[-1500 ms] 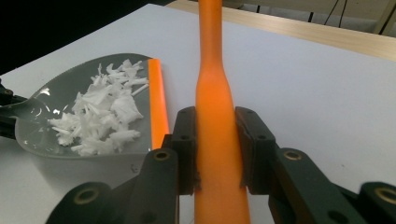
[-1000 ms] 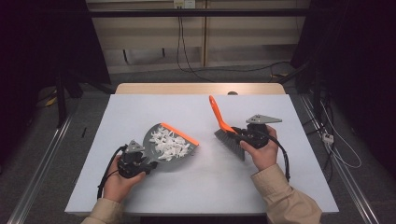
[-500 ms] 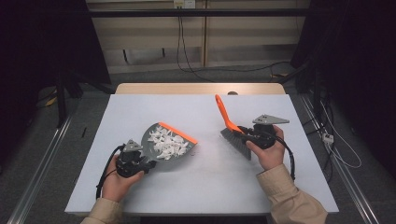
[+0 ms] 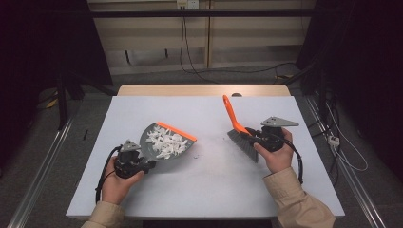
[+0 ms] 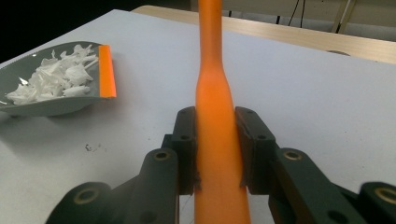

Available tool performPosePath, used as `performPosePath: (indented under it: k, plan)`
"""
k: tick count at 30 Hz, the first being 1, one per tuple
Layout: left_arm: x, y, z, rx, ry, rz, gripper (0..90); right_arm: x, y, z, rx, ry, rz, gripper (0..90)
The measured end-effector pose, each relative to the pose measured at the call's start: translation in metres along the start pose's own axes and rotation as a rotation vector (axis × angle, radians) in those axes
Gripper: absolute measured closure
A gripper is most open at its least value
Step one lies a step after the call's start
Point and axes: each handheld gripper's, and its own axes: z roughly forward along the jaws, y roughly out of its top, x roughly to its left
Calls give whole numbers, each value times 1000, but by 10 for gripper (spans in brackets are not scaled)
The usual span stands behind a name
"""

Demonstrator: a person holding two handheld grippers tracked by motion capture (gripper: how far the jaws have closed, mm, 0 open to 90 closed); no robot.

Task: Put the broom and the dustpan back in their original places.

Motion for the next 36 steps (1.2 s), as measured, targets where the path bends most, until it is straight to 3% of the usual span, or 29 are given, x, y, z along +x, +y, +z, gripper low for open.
performPosePath:
  k: [23, 36]
  plan:
    - [18, 1, 1, -4, 109, -123, 637, -13, -6, -15, -25, -43, 26, 715]
    - [24, 2, 2, -18, 152, -156, 637, -21, -7, -19, -24, -68, 29, 715]
